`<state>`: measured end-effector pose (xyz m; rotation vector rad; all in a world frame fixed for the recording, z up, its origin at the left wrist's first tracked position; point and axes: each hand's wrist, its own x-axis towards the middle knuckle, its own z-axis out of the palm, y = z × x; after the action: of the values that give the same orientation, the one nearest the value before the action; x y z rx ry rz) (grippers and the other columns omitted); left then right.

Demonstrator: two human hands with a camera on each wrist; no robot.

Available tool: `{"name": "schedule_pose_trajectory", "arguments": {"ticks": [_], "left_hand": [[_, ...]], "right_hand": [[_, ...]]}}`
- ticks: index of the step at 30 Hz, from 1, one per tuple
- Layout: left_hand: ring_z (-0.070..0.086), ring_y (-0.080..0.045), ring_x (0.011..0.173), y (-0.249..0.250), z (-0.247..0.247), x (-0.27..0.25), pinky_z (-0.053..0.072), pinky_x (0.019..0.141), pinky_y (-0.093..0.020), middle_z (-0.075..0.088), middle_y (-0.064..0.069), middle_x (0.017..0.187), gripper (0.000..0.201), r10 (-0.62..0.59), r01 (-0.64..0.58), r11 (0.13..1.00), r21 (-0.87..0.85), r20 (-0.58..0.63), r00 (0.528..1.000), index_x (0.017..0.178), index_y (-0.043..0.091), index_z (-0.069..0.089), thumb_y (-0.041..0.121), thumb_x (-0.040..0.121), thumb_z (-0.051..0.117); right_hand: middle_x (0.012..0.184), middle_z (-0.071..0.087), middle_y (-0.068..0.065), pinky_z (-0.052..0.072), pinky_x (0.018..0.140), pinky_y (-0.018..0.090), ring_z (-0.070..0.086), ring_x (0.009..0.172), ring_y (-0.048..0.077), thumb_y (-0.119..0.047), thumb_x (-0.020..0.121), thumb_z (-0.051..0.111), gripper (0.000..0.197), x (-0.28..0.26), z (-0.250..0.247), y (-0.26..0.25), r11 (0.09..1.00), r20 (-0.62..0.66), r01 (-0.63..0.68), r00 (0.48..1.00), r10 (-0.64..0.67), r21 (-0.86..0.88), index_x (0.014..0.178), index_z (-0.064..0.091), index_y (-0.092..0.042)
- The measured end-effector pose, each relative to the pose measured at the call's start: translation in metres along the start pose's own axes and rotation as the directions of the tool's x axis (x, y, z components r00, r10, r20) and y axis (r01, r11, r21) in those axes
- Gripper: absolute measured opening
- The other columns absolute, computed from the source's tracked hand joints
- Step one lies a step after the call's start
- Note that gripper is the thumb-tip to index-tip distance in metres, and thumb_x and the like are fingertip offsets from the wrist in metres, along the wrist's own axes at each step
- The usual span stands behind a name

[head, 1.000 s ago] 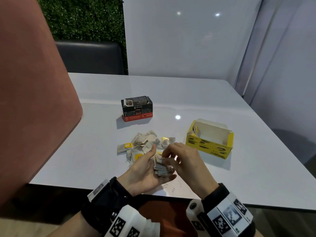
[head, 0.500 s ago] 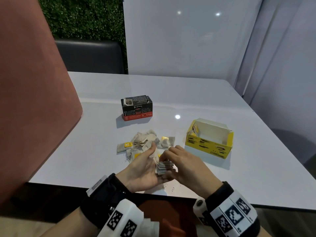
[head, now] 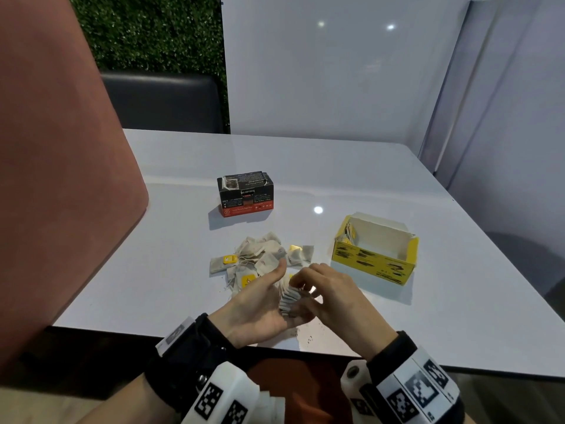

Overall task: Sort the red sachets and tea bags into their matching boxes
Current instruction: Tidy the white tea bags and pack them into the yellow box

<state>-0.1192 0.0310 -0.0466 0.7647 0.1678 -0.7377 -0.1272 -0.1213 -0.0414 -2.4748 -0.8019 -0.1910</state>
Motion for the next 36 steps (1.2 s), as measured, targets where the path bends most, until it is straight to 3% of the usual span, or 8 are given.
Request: {"name": "schedule_pose_trajectory", "arguments": {"ticks": [7,11,14,17,21,24,30,36], "left_hand": [[0.060,-0.022,0.084,0.001,-0.003,0.002,0.047,0.093,-0.038,0.064,-0.013,0.086,0.021,0.032,-0.030,0.993,0.113,-0.015,0.999,0.100,-0.002,0.058,0.004,0.081,0.054],[0.063,-0.020,0.087,0.000,0.002,-0.001,0.056,0.081,-0.034,0.065,-0.013,0.090,0.019,0.048,-0.057,0.934,0.353,0.033,0.998,0.103,0.000,0.057,-0.007,0.088,0.047],[0.064,-0.021,0.098,-0.001,0.005,-0.001,0.055,0.082,-0.031,0.064,-0.011,0.103,0.049,0.018,-0.067,0.822,0.565,0.093,0.996,0.131,0.007,0.039,-0.006,0.086,0.053],[0.062,-0.024,0.110,0.004,0.012,0.003,0.050,0.095,-0.032,0.060,-0.011,0.126,0.106,-0.050,-0.052,0.630,0.774,0.108,0.993,0.145,0.029,-0.022,0.009,0.083,0.062],[0.052,-0.010,0.113,0.020,0.035,0.006,0.047,0.083,-0.008,0.047,-0.001,0.138,0.100,0.004,-0.077,0.251,0.965,0.079,0.997,0.136,0.026,-0.038,0.017,0.094,0.052],[0.046,-0.007,0.115,0.027,0.052,0.012,0.044,0.081,-0.004,0.049,0.004,0.125,0.100,-0.024,-0.082,0.225,0.971,0.090,0.996,0.137,0.023,-0.038,0.016,0.094,0.052],[0.045,-0.004,0.112,0.026,0.064,0.032,0.039,0.082,0.001,0.052,0.006,0.117,0.099,-0.075,-0.124,0.213,0.969,0.143,0.987,0.138,0.022,-0.038,0.014,0.095,0.051],[0.037,-0.012,0.132,0.030,0.063,0.059,0.033,0.104,-0.018,0.030,-0.010,0.152,0.101,-0.023,-0.201,0.166,0.965,0.208,0.978,0.134,0.031,-0.039,0.021,0.094,0.053]], "right_hand": [[0.091,0.066,-0.007,0.051,0.068,0.014,0.060,0.074,-0.004,0.003,0.087,0.055,0.025,0.000,-0.009,0.006,0.970,-0.076,-0.035,0.996,0.055,0.241,0.100,0.046,-0.016],[0.115,0.053,-0.008,0.050,0.075,0.016,0.055,0.097,0.009,-0.008,0.082,0.066,0.043,0.002,-0.020,0.018,0.960,-0.019,-0.106,0.993,0.115,0.261,0.116,0.044,-0.020],[0.127,0.044,-0.009,0.052,0.083,0.020,0.053,0.108,0.010,-0.016,0.081,0.070,0.068,0.001,-0.033,0.028,0.950,0.236,-0.200,0.961,0.143,0.239,0.135,0.031,-0.028],[0.111,0.060,-0.003,0.057,0.075,0.030,0.063,0.092,0.014,-0.013,0.078,0.073,0.054,-0.001,-0.046,0.033,0.913,0.308,-0.222,0.944,0.114,0.342,0.124,0.049,-0.029],[0.106,0.064,0.002,0.057,0.079,0.036,0.064,0.093,0.018,-0.020,0.074,0.076,0.051,-0.003,-0.071,0.040,0.806,0.357,-0.309,0.925,0.132,0.505,0.120,0.055,-0.025],[0.112,0.063,0.012,0.056,0.078,0.034,0.066,0.097,0.025,-0.028,0.080,0.067,0.049,-0.002,-0.091,0.050,0.728,0.402,-0.344,0.910,0.102,0.593,0.126,0.053,-0.017],[0.088,0.071,0.008,0.056,0.060,0.033,0.068,0.078,0.033,0.002,0.080,0.067,0.030,0.004,-0.087,0.066,0.861,0.289,-0.266,0.946,0.147,0.433,0.103,0.064,-0.017],[0.067,0.068,-0.002,0.051,0.048,0.021,0.063,0.054,0.006,0.004,0.078,0.067,0.022,0.016,-0.101,0.070,0.944,0.117,-0.230,0.971,0.208,0.236,0.079,0.063,-0.018]]}}
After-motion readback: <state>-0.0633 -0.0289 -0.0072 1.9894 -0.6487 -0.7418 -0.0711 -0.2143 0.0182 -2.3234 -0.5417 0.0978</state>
